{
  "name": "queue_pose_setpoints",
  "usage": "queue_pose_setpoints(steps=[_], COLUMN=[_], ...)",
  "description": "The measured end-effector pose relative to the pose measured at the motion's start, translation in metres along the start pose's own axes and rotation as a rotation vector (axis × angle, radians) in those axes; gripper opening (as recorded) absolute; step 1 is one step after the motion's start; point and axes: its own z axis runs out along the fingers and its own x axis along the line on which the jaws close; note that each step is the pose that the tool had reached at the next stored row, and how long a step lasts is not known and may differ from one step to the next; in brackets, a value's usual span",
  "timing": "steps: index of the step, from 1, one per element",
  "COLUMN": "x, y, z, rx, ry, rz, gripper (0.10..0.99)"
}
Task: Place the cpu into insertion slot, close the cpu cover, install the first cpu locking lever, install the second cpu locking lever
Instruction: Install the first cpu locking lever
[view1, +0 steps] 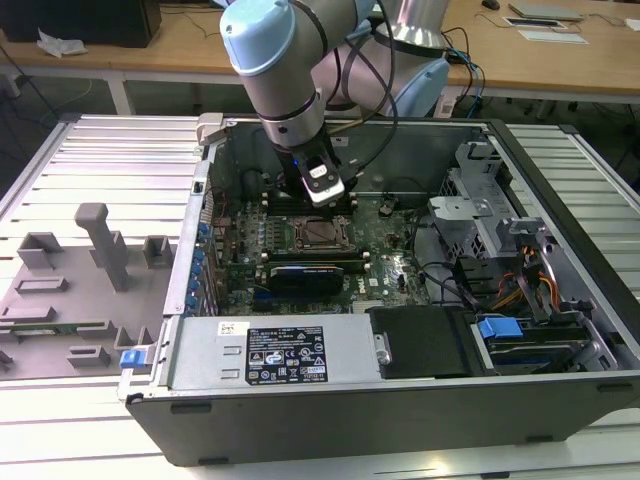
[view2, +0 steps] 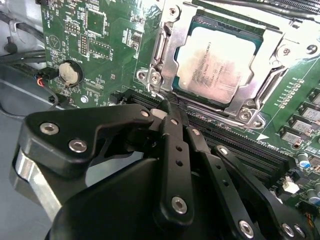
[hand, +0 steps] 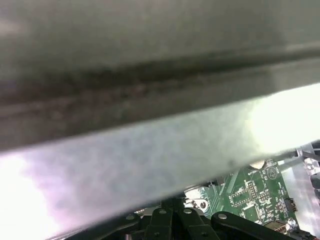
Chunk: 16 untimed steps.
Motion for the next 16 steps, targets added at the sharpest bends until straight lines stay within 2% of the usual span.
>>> queue_pose_setpoints(steps=[16], x=[-0.0067], y=[0.0049], z=[-0.0223], rx=[0.000], ry=[0.0000], rz=[0.000], gripper=[0.106])
